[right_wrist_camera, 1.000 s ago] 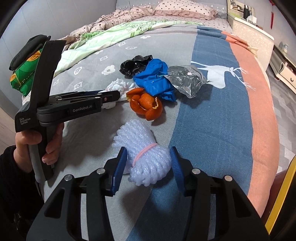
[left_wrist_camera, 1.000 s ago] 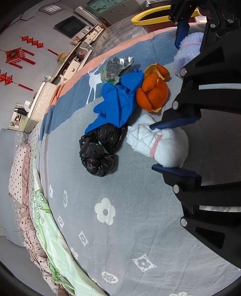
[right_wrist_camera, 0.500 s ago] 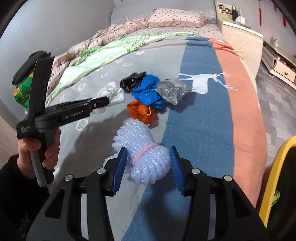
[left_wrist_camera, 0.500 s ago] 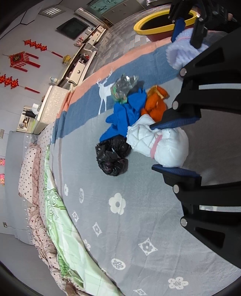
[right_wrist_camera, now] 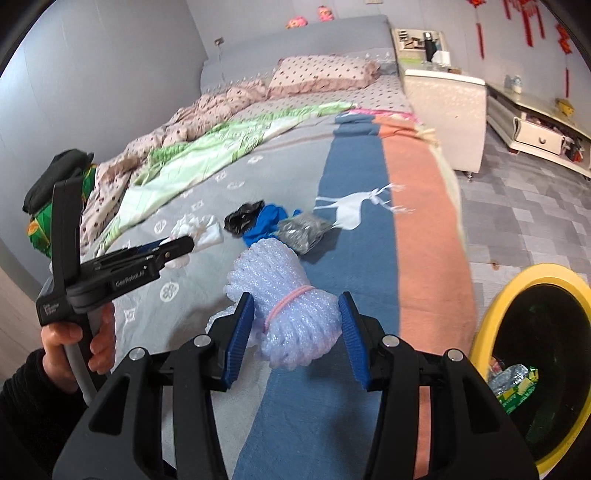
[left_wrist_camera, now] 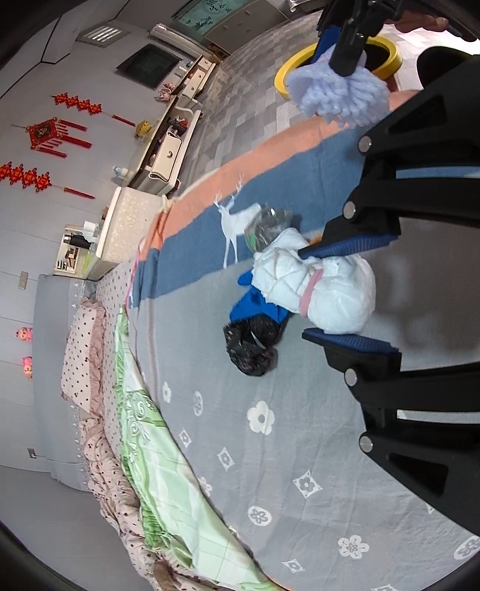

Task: Collect trash
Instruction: 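Carry the tissue bundle and mesh scrubber over the bin with both tools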

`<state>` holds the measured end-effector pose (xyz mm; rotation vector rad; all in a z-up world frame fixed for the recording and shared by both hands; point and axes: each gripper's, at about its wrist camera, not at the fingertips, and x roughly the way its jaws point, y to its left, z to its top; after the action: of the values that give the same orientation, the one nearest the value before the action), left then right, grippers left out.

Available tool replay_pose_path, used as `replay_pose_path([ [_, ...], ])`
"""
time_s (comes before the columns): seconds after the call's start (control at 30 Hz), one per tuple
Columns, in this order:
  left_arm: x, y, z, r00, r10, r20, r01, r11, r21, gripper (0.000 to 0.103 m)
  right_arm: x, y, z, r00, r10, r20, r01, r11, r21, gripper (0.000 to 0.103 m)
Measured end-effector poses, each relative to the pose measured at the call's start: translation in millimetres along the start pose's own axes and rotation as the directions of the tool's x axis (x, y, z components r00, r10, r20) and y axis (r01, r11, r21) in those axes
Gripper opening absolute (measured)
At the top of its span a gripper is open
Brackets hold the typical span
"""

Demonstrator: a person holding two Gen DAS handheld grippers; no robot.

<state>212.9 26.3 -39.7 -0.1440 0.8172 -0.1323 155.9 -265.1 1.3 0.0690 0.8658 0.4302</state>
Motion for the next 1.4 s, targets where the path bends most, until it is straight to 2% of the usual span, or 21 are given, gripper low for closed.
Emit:
replay_pose_path([
  [0.37, -35.0, -62.4, 17.5, 0.997, -0.055, 0.057, 0.051, 0.997, 0.06, 0.036, -65.1, -39.3, 1.7, 0.994, -0.034, 0.101, 0.026, 0.997, 0.075, 0.045],
  [0.6, -42.8, -111.7, 24.4, 0.992, -0.114, 0.061, 0.107, 0.988, 0.113, 0.036, -106.5, -76.1, 0.3, 0.984, -0.083, 0.157, 0.062, 0.989, 0.137, 0.045],
  [1.0, -34.7, -197.8, 28.4, 0.977, -0.213, 0.028, 0.204, 0.959, 0.196, 0.036, -166.6, -149.8, -11.8, 0.96, -0.18, 0.216, 0.122, 0.959, 0.254, 0.046],
  [1.4, -17.2, -280.6, 24.4, 0.968, -0.25, -0.02, 0.244, 0.919, 0.309, 0.036, -199.4, -227.2, -31.8, 0.938, -0.274, 0.215, 0.179, 0.909, 0.377, 0.046],
])
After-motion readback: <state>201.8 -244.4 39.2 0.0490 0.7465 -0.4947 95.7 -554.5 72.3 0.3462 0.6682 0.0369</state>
